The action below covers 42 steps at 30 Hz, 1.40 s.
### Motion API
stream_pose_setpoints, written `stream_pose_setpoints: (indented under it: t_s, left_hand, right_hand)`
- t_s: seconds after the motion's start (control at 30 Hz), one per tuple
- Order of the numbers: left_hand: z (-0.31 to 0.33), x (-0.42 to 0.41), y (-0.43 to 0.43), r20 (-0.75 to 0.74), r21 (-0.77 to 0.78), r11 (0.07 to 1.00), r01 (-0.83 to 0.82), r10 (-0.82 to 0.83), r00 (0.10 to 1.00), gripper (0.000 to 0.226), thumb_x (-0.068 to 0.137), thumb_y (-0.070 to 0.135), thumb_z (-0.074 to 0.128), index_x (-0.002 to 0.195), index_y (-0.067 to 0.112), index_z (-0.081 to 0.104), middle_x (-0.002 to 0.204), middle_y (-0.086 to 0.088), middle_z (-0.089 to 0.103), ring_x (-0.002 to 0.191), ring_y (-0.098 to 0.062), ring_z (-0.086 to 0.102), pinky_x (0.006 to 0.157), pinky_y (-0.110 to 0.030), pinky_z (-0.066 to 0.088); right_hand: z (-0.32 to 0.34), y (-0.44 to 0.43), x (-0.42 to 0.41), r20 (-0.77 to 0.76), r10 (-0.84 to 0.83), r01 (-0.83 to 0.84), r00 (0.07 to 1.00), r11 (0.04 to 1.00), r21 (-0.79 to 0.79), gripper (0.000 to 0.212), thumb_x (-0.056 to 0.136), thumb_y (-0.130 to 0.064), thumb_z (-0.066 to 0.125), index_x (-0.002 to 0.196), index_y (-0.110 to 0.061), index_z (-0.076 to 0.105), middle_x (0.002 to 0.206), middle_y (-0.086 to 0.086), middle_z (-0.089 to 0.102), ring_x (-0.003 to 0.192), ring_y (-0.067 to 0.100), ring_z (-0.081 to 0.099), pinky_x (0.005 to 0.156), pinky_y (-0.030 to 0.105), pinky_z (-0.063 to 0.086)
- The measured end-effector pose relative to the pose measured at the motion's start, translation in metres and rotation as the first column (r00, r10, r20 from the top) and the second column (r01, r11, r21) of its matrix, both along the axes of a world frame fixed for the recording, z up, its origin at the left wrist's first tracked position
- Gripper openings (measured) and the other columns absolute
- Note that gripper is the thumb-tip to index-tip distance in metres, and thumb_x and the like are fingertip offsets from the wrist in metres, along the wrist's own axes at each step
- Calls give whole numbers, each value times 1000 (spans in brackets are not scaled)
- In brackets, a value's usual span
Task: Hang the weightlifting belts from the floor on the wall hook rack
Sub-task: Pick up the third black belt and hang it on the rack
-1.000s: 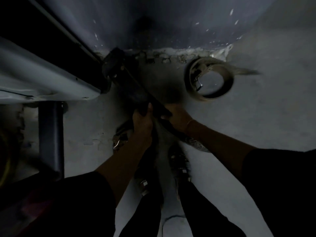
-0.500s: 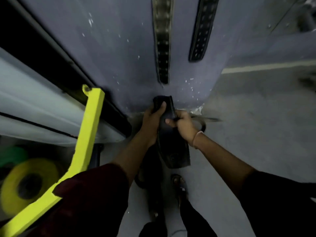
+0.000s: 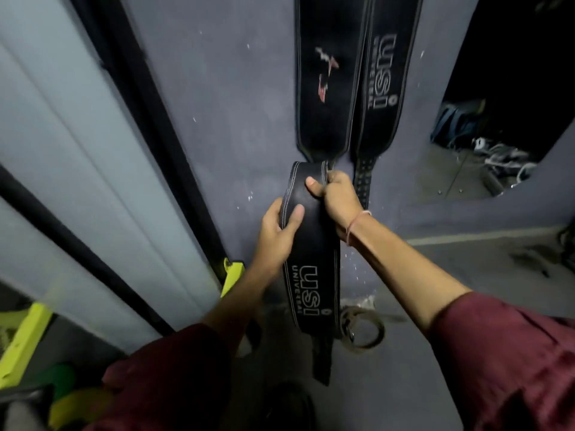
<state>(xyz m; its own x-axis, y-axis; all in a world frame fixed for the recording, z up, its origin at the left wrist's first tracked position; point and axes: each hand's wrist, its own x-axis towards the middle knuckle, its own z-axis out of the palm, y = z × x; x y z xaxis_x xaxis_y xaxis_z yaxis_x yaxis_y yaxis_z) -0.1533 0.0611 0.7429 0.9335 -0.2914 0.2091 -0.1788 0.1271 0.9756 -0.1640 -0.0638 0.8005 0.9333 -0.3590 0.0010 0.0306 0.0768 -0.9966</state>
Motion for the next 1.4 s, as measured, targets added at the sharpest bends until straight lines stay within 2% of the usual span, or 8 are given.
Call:
stream_pose_setpoints:
  t_s: [0.27,0.5,0.63,0.8,1.03,1.2,1.27,1.4]
  left_hand:
    - [121,5,1,195,-130,990,-63,88,977,18,95,22,63,107,10,67,104,-12,73,99,-26,69,94,-53,54]
    - [177,5,-14,291,-203,970,-133,190,938,13,94,20,65,101,11,69,99,-8,73,96,-25,69,94,-53,53]
    - [209,9,-20,352,-192,973,-129,191,917,12,94,26,64,97,15,68,96,-9,72,91,-22,67,94,-57,52]
    - [228,1,-30,417,-146,978,-150,198,887,20,93,34,63,99,15,67,99,-11,73,95,-29,70,90,-55,54]
    - [235,-9,-45,389,-162,964,-210,258,884,28,91,37,65,98,10,68,97,-15,74,94,-36,70,89,-58,54]
    - [254,-11,-46,418,-134,979,-151,194,887,32,90,36,68,109,10,64,104,-6,74,98,-20,71,94,-49,55]
    - [248,-13,-42,406,-111,988,-104,141,903,33,93,36,66,114,11,64,109,-6,73,102,-21,71,95,-48,55]
    - [250,-14,-44,363,-228,969,-97,177,915,31,95,33,63,104,3,67,95,-14,73,87,-26,70,86,-54,56]
  right_hand:
    - [114,3,-10,206,130,-144,970,988,55,23,97,-13,55,111,4,63,99,17,70,86,25,68,79,35,58]
    - [83,1,-47,439,137,-123,888,991,-59,42,92,-3,61,133,-6,54,129,9,65,120,21,62,103,33,49]
    - [66,-5,-58,356,165,-144,920,986,-85,29,94,-5,58,123,-6,62,119,9,70,113,24,66,102,46,49]
    - [139,-19,-41,544,61,-67,837,998,-8,29,94,-6,59,123,-8,61,119,11,70,113,28,65,100,44,51]
    - [81,-27,-70,472,142,-148,870,989,-24,33,91,-1,62,124,-8,62,119,8,71,114,25,65,104,47,48]
    - [124,-35,-69,537,92,-110,839,994,2,33,90,5,59,119,-9,63,114,8,72,109,22,68,98,36,53]
    - [140,-32,-68,568,70,-90,820,996,6,30,89,4,61,117,-9,64,113,9,73,107,24,69,97,39,53]
    - [162,-28,-65,596,43,-18,802,999,-48,28,88,-6,67,116,-10,64,113,8,72,106,24,69,98,46,52]
